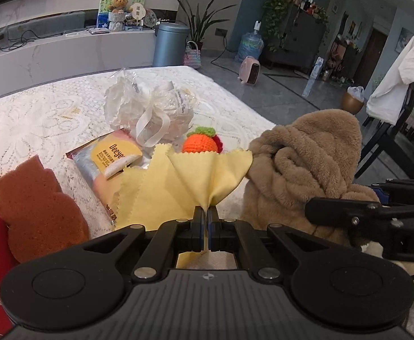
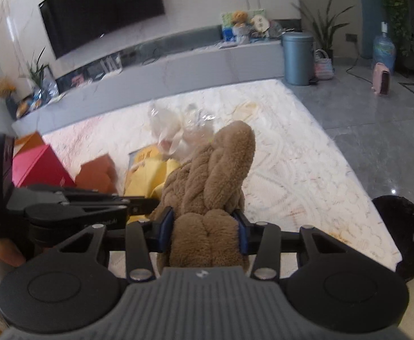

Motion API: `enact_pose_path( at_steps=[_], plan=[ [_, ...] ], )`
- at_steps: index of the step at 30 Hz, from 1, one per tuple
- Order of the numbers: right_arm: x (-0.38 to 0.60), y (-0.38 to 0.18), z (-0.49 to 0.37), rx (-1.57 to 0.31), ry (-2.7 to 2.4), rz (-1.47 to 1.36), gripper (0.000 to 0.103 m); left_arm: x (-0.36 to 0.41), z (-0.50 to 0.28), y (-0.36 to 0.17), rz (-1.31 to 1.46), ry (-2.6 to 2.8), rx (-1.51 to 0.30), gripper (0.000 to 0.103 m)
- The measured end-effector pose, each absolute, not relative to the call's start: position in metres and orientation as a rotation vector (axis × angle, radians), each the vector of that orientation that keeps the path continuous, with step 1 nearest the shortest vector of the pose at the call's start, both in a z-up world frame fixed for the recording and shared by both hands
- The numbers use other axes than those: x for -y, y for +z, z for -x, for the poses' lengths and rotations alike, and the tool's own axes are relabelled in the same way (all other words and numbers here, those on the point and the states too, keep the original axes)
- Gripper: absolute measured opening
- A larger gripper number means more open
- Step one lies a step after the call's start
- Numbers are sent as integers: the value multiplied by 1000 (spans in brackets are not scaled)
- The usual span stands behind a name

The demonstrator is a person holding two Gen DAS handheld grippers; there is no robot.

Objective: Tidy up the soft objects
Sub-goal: 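Lift the brown towel and yellow cloth with both grippers toward the box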

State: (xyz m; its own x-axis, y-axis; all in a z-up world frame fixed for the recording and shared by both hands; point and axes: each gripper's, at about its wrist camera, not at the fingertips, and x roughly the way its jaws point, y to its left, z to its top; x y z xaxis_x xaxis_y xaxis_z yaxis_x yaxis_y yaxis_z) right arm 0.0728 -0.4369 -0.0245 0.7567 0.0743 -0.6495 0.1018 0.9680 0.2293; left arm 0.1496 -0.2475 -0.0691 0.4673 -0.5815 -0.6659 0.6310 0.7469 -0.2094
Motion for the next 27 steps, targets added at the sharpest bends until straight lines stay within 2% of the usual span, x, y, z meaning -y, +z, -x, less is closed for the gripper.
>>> enact_pose_path(
  at_steps=[14, 27],
  plan=[
    [436, -7, -57, -655, -65, -213, 44, 244, -125, -28, -18, -832, -661, 2],
    [421, 65, -12, -374, -111, -207, 44, 211, -81, 67, 31, -746, -376, 2]
  ],
)
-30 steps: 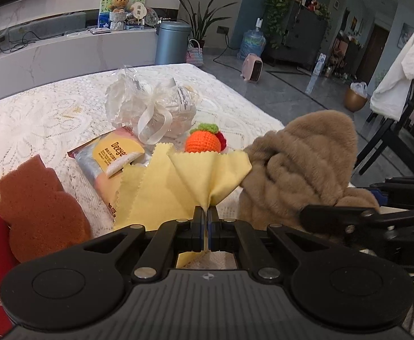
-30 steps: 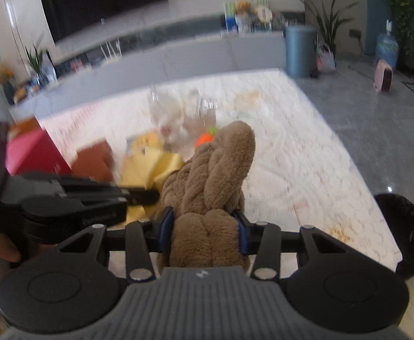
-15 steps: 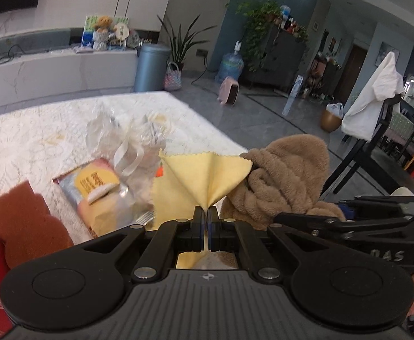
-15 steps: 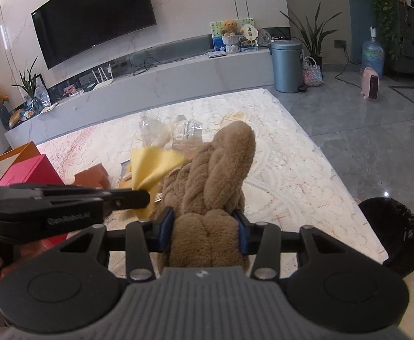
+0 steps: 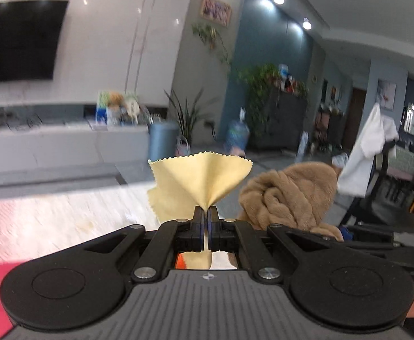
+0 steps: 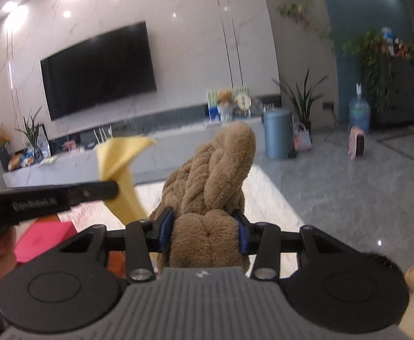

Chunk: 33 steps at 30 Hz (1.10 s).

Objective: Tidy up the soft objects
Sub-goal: 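Lift the brown towel and yellow cloth with both grippers toward the box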

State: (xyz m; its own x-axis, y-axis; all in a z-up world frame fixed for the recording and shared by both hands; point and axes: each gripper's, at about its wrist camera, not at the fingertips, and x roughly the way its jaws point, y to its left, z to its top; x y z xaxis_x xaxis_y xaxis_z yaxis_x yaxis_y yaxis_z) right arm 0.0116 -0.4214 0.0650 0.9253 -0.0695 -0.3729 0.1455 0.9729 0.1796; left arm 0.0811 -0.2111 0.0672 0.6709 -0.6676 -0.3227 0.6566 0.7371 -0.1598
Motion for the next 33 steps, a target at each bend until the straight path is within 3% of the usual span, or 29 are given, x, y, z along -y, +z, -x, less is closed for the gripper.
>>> enact_pose_path(
  at_steps=[16, 25, 33],
  plan=[
    [349, 169, 31, -80, -44, -134, 44, 107, -24, 157, 24, -517, -132, 2],
    [256, 190, -8, -80, 166, -80, 44, 53, -20, 163, 12, -372, -111, 2],
    [168, 169, -77, -206, 334, -43, 44, -8, -55, 136, 100, -231, -208, 2]
  ],
)
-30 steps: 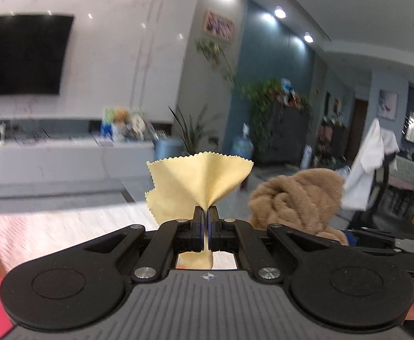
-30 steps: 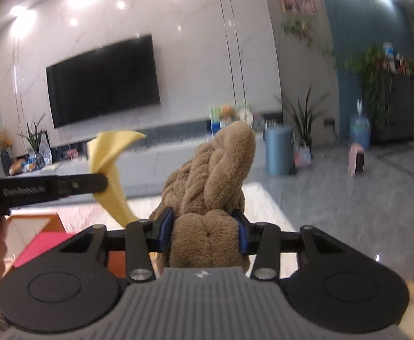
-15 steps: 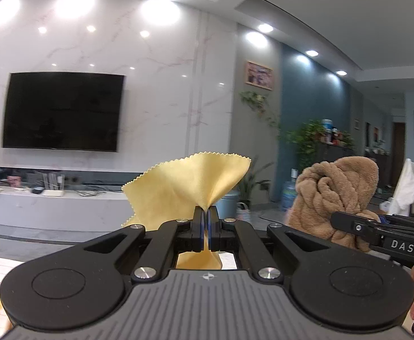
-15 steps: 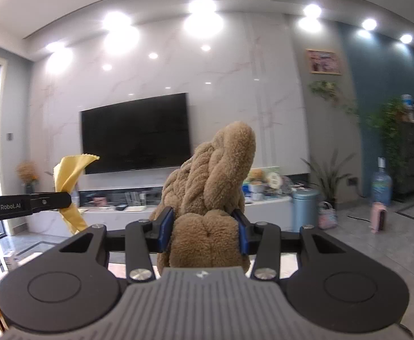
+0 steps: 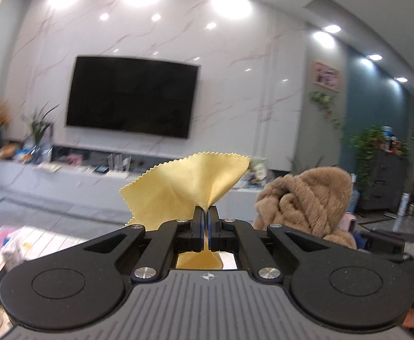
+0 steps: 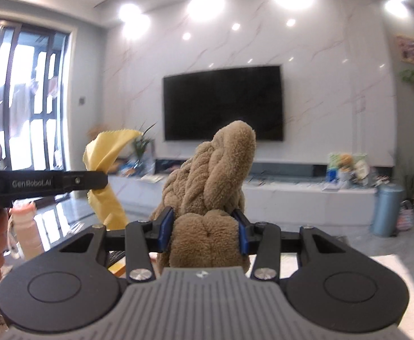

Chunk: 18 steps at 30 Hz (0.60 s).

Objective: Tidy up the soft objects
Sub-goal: 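Lift the brown towel and yellow cloth with both grippers toward the box, then open the left gripper to drop the yellow cloth into the box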

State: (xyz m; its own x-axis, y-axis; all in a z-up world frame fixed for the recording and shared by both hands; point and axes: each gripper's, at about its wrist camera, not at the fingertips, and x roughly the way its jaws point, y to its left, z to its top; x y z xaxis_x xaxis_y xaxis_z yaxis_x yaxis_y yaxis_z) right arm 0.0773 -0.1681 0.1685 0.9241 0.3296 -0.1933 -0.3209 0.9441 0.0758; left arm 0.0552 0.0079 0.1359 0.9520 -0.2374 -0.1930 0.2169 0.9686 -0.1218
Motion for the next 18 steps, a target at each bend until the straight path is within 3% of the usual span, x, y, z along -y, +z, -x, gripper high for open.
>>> enact_pose_path(
  at_steps=[8, 18],
  plan=[
    [97, 118, -160, -402, 398, 37, 44, -36, -116, 75, 136, -99, -404, 2],
    [86, 74, -220, -559, 397, 34, 44, -27, -166, 11, 26, -83, -669, 2]
  ],
)
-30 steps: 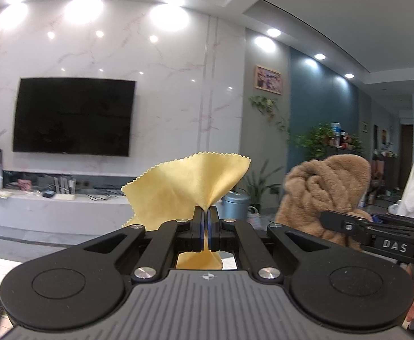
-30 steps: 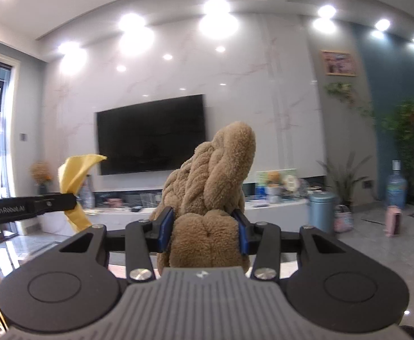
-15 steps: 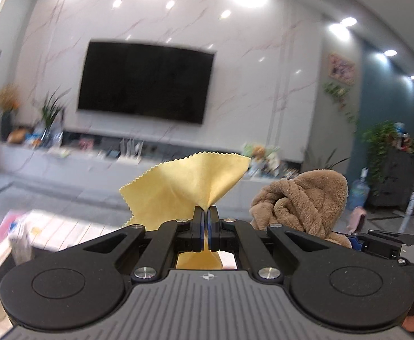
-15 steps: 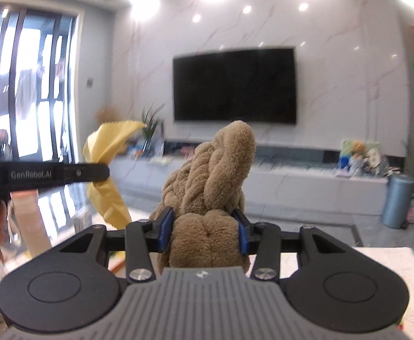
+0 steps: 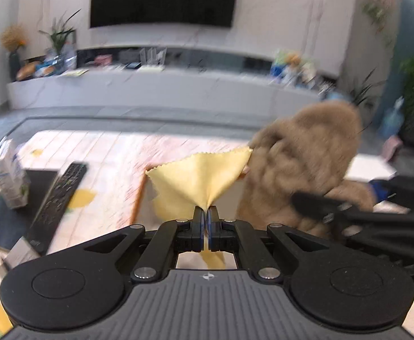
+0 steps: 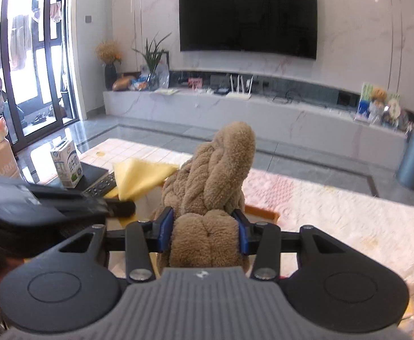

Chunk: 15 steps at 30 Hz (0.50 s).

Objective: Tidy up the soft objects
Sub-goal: 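Open the left gripper to drop the yellow cloth into the box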

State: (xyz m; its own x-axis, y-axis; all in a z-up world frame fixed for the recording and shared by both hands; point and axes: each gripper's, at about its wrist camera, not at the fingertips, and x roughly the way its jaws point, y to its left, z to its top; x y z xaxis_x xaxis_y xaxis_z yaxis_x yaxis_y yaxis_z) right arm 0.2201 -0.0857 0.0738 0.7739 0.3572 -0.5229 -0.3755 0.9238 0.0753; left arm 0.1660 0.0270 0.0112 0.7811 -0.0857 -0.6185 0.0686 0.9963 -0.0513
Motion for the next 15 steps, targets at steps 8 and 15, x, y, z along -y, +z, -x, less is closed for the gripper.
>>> enact_pose_path(
  at_steps=[8, 15],
  plan=[
    [72, 60, -230, -605, 413, 16, 44, -50, -161, -1, 59, -22, -790, 16],
    [76, 63, -216, -604, 405, 38, 44, -76, -148, 30, 181, -71, -716, 59]
  ],
)
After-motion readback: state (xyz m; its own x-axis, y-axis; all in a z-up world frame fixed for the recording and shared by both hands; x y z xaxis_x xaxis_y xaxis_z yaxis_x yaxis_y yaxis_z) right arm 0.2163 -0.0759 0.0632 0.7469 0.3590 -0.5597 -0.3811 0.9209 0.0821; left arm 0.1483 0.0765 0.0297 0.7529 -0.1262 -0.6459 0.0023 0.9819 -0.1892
